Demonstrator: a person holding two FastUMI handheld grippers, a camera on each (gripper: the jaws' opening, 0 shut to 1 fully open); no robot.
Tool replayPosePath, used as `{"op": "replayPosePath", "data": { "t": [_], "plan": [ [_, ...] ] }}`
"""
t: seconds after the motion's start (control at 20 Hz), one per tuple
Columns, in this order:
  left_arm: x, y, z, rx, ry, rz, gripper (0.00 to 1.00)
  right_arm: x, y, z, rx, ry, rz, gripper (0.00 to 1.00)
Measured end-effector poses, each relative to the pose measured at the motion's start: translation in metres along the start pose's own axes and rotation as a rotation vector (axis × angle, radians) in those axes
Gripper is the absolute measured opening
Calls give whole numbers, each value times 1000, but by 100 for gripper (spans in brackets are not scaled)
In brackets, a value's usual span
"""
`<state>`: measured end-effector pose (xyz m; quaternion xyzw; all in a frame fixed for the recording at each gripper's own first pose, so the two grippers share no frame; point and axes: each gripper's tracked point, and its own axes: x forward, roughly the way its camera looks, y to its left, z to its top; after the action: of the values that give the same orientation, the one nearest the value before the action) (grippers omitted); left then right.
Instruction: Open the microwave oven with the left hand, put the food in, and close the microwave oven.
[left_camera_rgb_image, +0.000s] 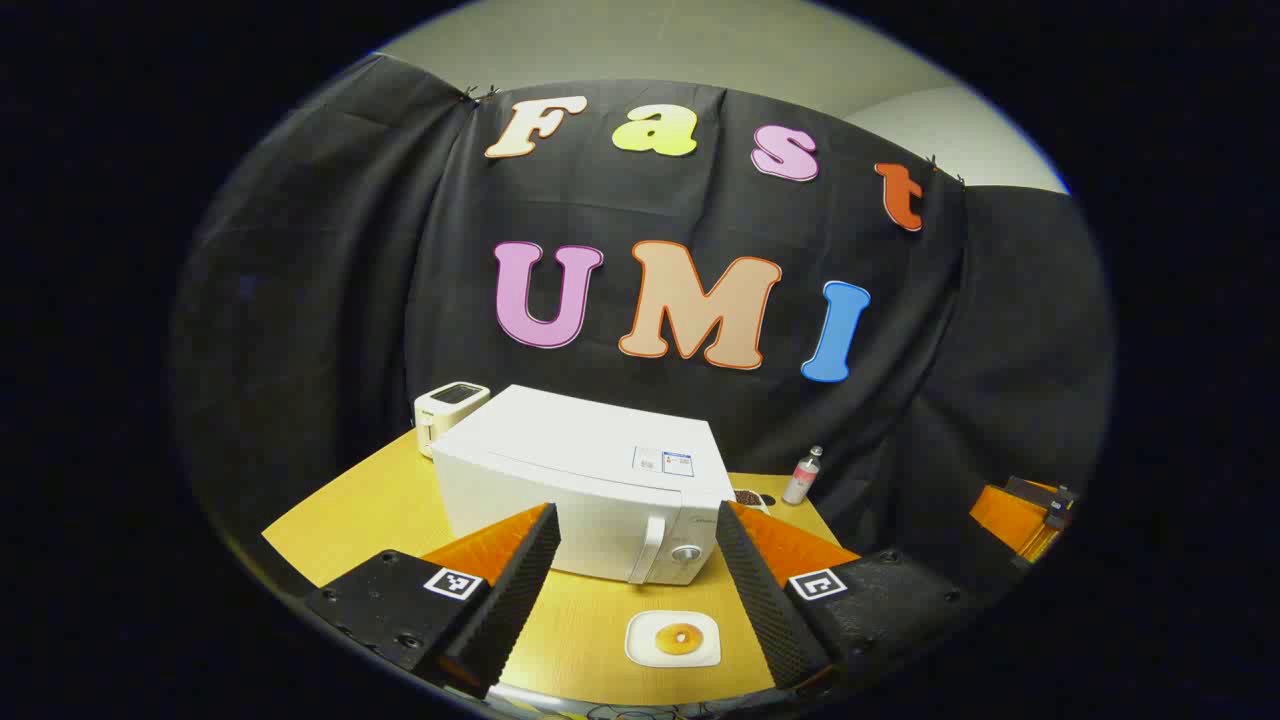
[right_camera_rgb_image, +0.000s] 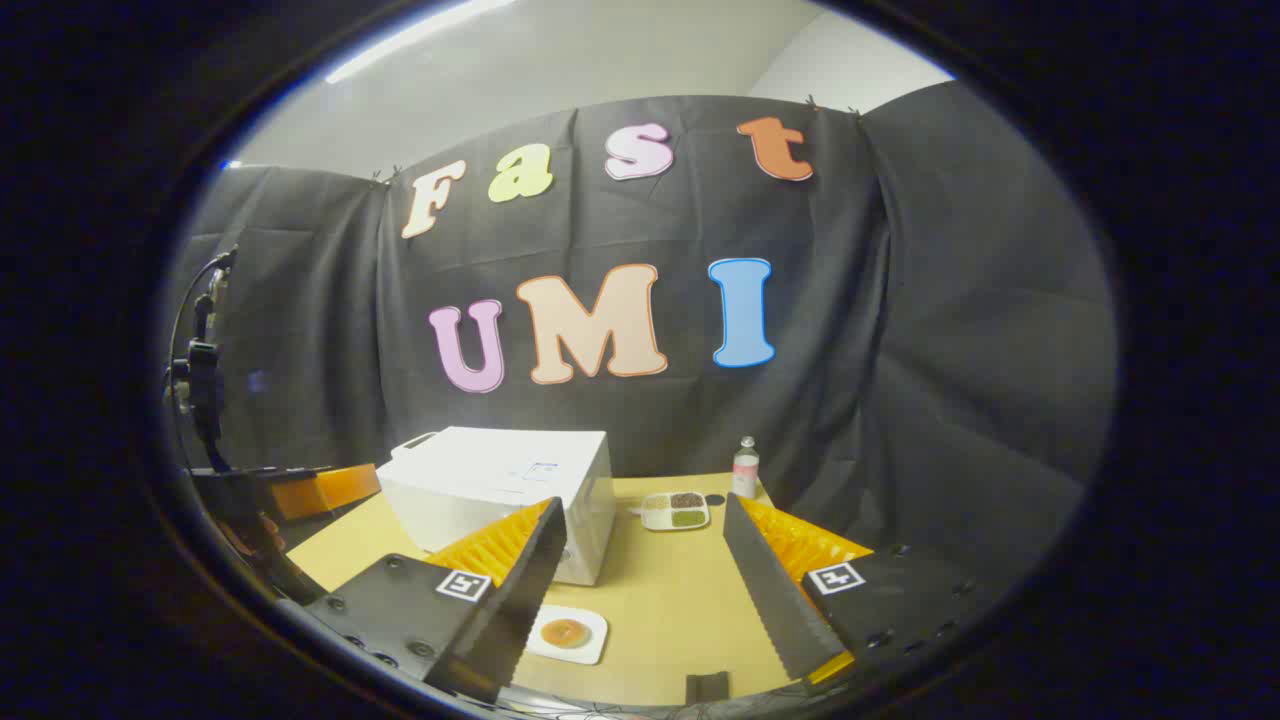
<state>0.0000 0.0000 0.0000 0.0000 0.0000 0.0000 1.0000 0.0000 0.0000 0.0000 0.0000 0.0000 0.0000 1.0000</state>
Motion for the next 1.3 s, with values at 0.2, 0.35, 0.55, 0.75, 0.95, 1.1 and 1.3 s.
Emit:
{"op": "replayPosePath", "data": {
  "t": [0.2,0.35,0.55,0.75,0.95,1.1,1.3],
  "plan": [
    [-10,-2,0,8,-18,-4,95,-12,-11,-3,1,4,-11,98],
    [-16,-5,3,13,-44,2,95,-16,-18,-3,-6,2,-7,98],
    [-24,-9,3,43,-66,28,95,-12,-24,-4,-14,13,15,92],
    [-29,-9,-8,55,-53,44,95,-10,-28,-4,1,13,28,92],
    [-27,-8,-14,54,-47,72,95,-4,-37,-5,2,15,32,92],
    [-26,-11,-21,52,-39,83,95,-1,-41,-7,1,17,34,92],
    [-13,-11,-47,55,8,83,95,8,-44,-6,7,24,28,92]
  ]
}}
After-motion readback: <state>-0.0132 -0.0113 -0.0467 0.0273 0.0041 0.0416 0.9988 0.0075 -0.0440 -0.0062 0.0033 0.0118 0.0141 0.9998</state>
